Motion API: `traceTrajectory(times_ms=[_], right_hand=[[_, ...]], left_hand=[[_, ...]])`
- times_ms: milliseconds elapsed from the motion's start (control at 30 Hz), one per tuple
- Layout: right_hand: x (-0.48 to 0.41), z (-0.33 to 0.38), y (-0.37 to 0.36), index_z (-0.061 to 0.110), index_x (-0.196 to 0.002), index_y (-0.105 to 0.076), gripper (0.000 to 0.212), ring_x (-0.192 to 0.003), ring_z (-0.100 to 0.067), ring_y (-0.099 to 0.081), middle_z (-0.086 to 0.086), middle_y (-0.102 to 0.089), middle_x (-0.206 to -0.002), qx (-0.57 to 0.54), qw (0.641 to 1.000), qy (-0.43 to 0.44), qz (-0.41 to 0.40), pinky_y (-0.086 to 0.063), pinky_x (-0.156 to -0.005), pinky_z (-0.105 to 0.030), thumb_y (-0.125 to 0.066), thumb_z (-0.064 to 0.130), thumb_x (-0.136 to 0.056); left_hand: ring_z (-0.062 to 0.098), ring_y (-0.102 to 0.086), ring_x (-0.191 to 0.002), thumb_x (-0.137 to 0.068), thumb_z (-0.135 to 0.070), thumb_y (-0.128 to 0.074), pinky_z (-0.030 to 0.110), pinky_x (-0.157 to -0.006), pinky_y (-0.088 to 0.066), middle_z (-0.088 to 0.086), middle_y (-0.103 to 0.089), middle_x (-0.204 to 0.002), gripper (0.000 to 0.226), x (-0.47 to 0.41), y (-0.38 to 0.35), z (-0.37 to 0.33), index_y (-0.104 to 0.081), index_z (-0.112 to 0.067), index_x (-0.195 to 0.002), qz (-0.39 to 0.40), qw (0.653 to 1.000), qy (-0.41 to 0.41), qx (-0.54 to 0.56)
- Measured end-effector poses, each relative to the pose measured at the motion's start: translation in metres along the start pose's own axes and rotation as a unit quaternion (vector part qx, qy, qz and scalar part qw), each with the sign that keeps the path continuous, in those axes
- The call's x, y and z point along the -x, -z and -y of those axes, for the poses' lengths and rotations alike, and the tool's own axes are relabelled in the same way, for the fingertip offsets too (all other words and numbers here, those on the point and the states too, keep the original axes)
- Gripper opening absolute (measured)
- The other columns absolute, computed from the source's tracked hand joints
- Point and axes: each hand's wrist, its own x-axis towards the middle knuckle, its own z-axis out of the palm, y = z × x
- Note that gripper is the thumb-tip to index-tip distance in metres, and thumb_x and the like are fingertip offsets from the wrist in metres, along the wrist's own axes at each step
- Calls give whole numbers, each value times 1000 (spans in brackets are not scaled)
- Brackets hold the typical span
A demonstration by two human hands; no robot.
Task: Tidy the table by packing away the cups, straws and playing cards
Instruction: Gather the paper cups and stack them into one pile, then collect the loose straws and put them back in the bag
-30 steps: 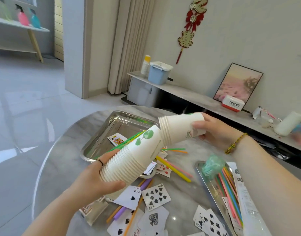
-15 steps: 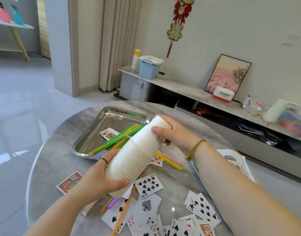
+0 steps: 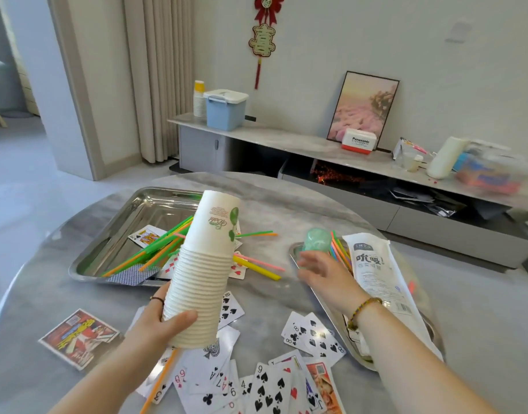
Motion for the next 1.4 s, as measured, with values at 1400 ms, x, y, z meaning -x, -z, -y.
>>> traceTrajectory(times_ms=[1400], right_hand=[[-10, -135, 71, 31, -124, -45, 40, -131, -14, -22, 12, -37, -138, 366, 927, -52, -69, -10, -112, -38, -48, 37, -85]], left_hand=[[-10, -46, -84, -64, -8, -78, -2, -58, -40, -22, -46, -94, 72, -166, -224, 78, -27, -25, -113, -41, 979, -112, -163]])
